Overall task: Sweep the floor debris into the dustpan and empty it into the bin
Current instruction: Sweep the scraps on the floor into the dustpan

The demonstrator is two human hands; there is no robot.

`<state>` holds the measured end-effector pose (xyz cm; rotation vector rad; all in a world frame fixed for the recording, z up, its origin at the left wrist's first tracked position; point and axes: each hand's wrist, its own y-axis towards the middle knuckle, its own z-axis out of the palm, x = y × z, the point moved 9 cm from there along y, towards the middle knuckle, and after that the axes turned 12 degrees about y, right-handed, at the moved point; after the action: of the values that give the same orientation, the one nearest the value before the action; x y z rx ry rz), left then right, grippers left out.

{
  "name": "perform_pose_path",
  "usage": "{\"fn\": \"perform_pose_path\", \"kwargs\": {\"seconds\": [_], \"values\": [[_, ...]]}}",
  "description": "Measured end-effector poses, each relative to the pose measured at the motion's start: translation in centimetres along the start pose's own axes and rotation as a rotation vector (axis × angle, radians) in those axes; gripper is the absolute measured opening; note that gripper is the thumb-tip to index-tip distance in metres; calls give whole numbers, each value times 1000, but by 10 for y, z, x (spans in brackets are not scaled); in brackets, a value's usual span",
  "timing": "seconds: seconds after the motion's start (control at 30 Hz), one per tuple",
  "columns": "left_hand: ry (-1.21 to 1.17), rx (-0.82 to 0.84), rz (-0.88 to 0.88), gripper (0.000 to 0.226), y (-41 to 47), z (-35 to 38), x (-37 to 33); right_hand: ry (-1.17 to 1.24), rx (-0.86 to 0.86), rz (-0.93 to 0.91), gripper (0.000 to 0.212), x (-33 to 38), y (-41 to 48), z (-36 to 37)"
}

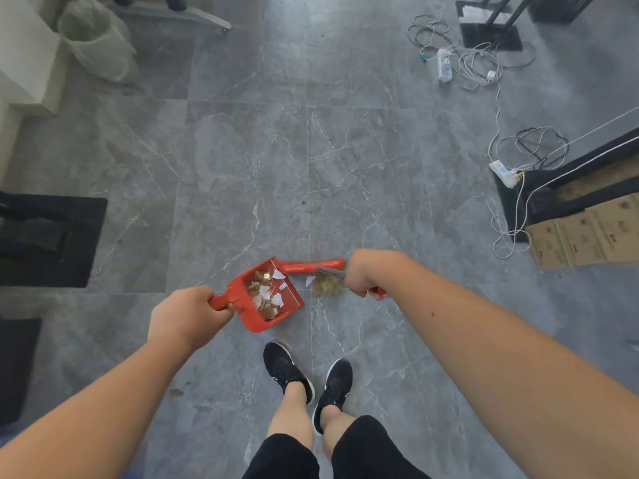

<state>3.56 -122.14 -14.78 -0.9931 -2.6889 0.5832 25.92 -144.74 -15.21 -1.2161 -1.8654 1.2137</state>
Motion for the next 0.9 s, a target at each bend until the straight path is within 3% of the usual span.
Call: {"fn": "perform_pose_path", "kwargs": {"seconds": [0.27,0.43,0.5,0.67,0.8,0.9], "values": [[25,-7,27,41,-17,2,-42,65,7,-10,22,-37,-14,6],[70,-15,48,41,-25,2,-60,216,-42,-24,7,-67,-27,-2],[73,-20,55,42,-28,-1,-65,266,-62,-13,11,-80,-31,-4],[90,8,81,41,-31,-3,-69,591,-66,21,3,-104,-34,5],[111,12,118,39,-26,-6,-65,906,-87,84,17,-114,-25,36],[145,-22,149,40,-16,-13,-57,1064,-91,160,12,-112,-19,64]]}}
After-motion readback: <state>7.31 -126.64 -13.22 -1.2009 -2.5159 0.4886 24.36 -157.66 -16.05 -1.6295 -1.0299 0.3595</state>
